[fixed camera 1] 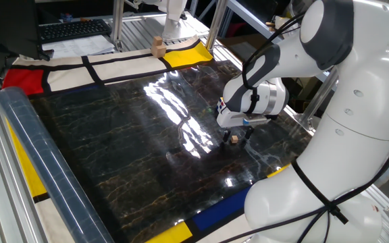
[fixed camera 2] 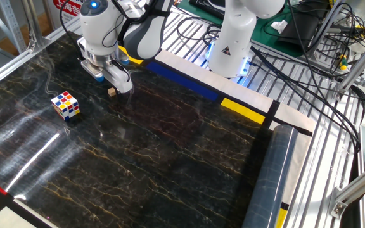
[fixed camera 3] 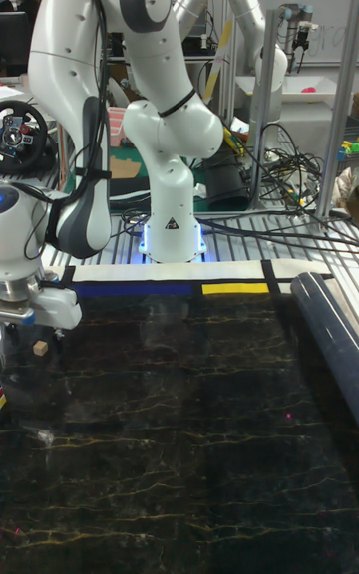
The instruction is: Hold a small block with the gripper and sweep it from left to right on the table
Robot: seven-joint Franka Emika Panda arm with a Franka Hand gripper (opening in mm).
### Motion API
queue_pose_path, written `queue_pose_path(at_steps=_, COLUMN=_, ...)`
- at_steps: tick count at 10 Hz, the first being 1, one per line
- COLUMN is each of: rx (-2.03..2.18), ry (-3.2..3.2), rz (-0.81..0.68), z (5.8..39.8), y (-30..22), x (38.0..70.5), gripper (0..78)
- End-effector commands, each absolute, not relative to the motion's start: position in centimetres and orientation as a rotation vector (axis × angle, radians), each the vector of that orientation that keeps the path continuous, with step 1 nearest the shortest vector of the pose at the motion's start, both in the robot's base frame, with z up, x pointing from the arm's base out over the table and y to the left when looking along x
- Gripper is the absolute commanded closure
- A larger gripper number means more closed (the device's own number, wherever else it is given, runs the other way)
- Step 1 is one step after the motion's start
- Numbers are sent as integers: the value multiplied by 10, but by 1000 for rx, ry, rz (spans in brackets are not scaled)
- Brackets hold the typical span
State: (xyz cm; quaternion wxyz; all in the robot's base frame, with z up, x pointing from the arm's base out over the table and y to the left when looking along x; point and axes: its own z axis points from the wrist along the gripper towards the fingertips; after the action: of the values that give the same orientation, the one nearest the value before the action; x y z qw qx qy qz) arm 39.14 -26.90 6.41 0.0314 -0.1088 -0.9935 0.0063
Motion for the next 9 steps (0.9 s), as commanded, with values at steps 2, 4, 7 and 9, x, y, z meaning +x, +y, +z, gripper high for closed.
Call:
queue_pose_path(at_steps=2, rx=-340, ry=-3066, rz=19, z=66, y=-269, x=393, gripper=1)
queue_pose_path(at_steps=4, rx=-344, ry=-3065, rz=18, z=66, y=-269, x=393, gripper=1)
queue_pose_path(at_steps=7, rx=-351, ry=-3064, rz=15, z=65, y=-269, x=393, gripper=1)
queue_pose_path(at_steps=9, rx=-352, ry=-3063, rz=-3, z=65, y=-270, x=393, gripper=1)
